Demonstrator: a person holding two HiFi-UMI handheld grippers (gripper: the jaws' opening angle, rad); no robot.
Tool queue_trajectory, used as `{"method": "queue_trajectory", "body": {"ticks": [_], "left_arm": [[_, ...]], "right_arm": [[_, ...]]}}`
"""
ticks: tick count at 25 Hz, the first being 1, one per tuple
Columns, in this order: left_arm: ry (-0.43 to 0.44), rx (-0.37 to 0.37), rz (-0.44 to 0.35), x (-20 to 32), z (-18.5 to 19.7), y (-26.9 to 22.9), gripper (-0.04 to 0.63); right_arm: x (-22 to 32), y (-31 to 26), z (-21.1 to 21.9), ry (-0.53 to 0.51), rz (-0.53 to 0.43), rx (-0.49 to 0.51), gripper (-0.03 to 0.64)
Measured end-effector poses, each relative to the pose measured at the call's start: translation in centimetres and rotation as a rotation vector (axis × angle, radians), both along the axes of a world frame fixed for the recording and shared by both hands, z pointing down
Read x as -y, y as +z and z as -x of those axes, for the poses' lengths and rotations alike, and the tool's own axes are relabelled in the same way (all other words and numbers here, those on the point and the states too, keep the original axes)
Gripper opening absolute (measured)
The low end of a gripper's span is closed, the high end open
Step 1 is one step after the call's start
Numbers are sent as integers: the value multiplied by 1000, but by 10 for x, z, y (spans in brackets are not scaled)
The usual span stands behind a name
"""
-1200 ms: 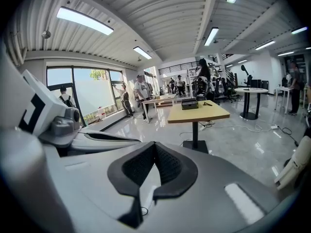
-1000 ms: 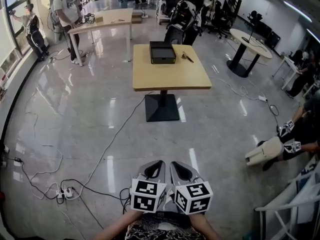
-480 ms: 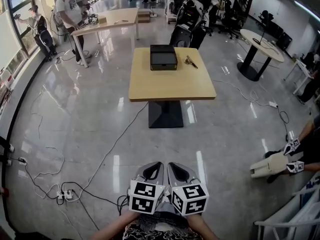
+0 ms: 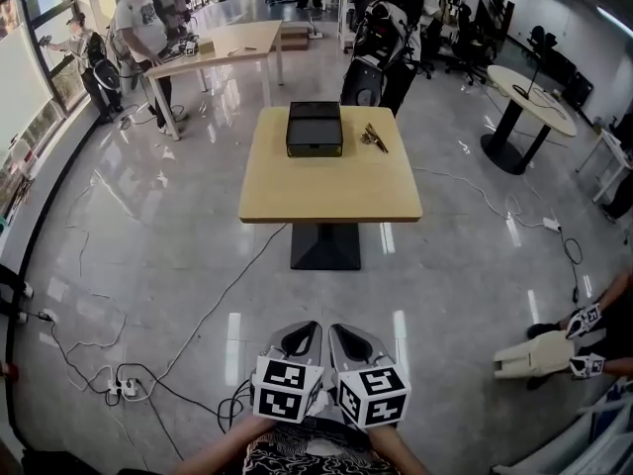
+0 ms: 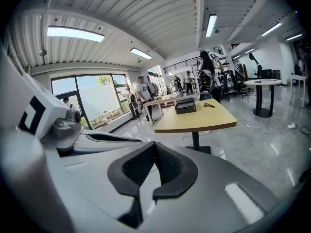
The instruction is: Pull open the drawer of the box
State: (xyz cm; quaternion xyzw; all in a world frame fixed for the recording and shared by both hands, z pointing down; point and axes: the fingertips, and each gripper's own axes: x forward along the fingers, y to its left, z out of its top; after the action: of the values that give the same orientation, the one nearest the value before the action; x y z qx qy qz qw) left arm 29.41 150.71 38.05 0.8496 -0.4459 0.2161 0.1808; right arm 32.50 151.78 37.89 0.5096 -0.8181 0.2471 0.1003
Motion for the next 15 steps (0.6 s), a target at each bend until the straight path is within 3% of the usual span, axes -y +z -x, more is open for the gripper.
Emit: {"method": "queue_trajectory", "body": {"ticks": [4,9,15], "left_arm": [[-6,13,-6,47,-55,-16,14],[-14,-5,-1,124,-79,-3,14],[30,-4,21,304,-82,23,14]], "right_arm": [[48,-14,-54,-8,-4,11,6],[124,0,-80,-3,-4,16,6],[304,27,-79,34,13,6,6]]}}
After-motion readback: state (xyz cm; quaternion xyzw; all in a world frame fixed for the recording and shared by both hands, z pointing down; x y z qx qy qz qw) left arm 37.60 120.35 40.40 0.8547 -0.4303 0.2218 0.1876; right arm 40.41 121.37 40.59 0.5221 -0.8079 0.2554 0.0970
